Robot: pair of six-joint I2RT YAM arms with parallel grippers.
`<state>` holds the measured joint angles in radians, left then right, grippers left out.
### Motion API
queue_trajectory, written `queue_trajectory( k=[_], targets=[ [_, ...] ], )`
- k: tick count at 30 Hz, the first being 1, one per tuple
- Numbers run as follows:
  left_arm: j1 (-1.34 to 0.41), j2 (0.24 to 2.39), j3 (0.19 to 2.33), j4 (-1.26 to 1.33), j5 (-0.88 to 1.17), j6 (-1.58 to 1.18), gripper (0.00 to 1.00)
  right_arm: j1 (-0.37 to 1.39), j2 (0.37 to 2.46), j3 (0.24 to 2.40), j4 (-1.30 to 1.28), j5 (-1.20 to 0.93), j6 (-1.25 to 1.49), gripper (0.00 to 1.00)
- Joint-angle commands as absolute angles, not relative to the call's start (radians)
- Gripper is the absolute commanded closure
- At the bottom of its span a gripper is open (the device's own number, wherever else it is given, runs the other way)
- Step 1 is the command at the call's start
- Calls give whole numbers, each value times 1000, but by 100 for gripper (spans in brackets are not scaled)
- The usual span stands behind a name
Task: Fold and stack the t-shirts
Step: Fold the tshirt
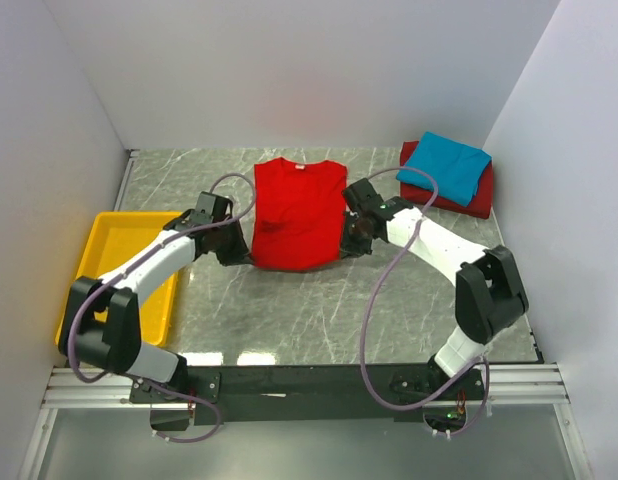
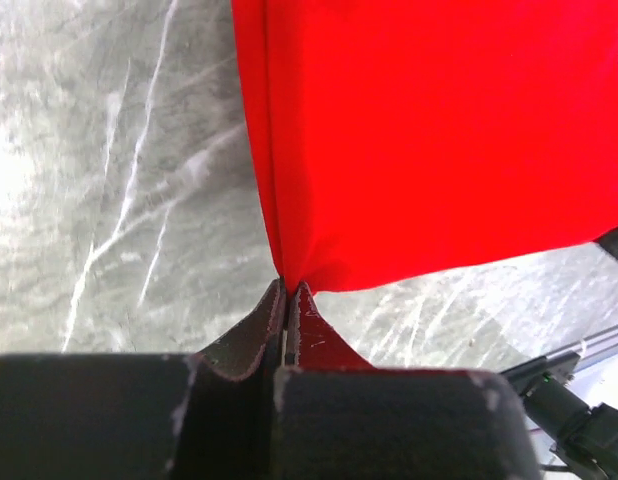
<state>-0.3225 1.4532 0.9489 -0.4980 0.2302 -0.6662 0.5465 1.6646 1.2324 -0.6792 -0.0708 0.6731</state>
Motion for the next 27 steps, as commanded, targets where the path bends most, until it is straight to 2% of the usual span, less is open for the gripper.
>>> queue_trajectory(
  k=[1,15,27],
  targets=[
    [-327,1389,959,-555,235,-681,100,555,1586,1275,-736,-32,676,100],
    [-328,1126,810,-676,334,-741,100,647,1395,1175,-854,52,704,100],
    [-342,836,813,-972,406,-779,100,830,1119,1071,-1018,95,906,100]
  ],
)
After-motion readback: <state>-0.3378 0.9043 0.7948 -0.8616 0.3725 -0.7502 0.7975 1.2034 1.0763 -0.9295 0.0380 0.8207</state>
